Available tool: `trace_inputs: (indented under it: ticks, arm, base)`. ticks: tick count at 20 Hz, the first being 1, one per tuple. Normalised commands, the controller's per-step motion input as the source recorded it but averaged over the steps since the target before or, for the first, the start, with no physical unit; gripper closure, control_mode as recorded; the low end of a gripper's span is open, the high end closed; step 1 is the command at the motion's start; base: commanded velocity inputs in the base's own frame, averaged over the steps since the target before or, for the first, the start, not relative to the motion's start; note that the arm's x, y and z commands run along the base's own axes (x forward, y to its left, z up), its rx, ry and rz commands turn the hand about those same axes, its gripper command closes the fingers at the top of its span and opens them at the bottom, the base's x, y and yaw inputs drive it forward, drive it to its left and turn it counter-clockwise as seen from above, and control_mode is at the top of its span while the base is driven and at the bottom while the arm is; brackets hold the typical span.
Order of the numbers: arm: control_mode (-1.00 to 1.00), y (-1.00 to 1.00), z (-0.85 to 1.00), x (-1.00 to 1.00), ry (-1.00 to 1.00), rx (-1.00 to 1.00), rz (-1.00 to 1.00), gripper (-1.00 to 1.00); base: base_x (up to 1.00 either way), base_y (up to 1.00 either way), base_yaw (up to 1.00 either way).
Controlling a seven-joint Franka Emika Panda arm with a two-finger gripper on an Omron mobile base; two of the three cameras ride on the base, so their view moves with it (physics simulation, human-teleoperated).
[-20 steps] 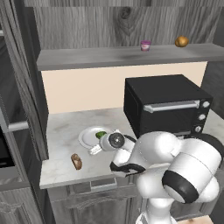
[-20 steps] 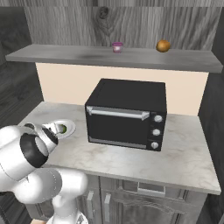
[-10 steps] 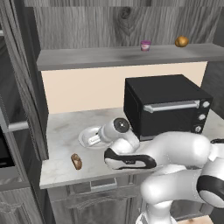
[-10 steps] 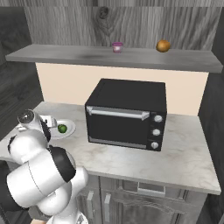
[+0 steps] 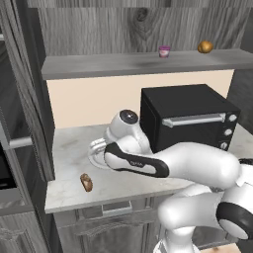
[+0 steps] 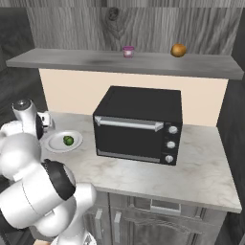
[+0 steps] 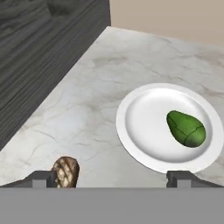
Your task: Pick the avocado and bread from the counter and place them on the plate. Then pick the jam from the cabinet and place it next to the plate. Lastly close the cabinet door.
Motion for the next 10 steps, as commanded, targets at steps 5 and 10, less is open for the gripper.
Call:
trace_inputs:
  ticks: [5, 10]
  arm:
    - [-1.0, 0.12, -0.02, -0.26, 0.15, 0.0, 0.0, -1.0]
    - [-1.0, 0.06, -0.22, -0.36, 0.01, 0.0, 0.0, -1.0]
  base:
    - [0.0, 0.0, 0.0]
    - [0.0, 0.0, 0.0]
